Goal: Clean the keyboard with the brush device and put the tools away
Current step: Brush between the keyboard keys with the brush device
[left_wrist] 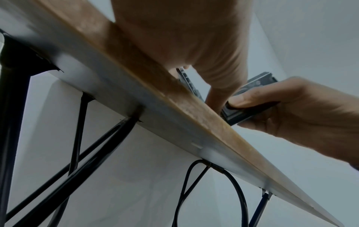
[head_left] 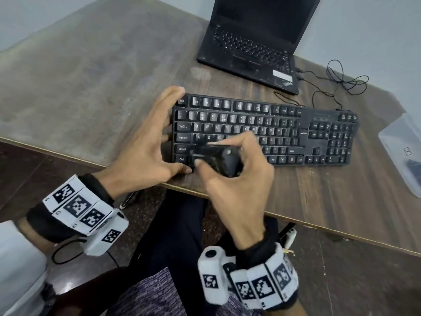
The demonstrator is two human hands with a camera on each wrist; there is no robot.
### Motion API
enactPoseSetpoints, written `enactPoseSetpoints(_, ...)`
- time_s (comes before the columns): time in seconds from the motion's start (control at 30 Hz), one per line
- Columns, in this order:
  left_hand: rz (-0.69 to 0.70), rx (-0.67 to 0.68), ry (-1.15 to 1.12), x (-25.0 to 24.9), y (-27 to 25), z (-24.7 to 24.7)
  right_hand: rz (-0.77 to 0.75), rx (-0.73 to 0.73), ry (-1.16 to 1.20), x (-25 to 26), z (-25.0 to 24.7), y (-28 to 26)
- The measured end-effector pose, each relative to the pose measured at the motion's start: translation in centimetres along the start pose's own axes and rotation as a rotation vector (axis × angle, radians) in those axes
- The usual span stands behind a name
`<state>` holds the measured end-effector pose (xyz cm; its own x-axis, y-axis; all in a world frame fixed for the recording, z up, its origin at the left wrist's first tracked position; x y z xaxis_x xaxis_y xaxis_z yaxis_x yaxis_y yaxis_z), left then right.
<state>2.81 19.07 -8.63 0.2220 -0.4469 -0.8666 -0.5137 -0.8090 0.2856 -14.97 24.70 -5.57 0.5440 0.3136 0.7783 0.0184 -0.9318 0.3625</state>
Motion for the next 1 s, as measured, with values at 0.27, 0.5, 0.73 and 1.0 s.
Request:
enactPoseSetpoints(0.27, 0.012, -0.014, -0.005, 0.1, 0.2, -0.1, -0.058, 0.033, 0.005, 1.5, 1.3, 0.7)
enactPoseSetpoints(0.5, -0.008, 0.008, -0.007, 0.5, 0.1, -0.2, -0.147, 0.125, -0.025, 3.6, 3.0, 2.5)
enactPoseSetpoints(0.73, -0.064, -0.006, -0.080, 0.3, 0.0, 0.0, -0.238, 0.014, -0.158, 5.4, 1.4, 8.9)
enactPoseSetpoints(1.0, 0.007, -0.011, -0.040, 0.3, -0.1, -0.2, -0.082, 0.164, -0.218, 1.6, 1.2, 0.0)
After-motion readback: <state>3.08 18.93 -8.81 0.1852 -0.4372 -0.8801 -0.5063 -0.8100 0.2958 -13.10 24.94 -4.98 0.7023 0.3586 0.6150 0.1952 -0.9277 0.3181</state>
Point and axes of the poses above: each hand's wrist, its own y-axis towards the middle knuckle, its own z-axis out of the palm, x = y × z, the point moved 4 cm from there along y, towards the middle knuckle, and after that the axes turned 14 degrees about x, right-handed, at the moved point
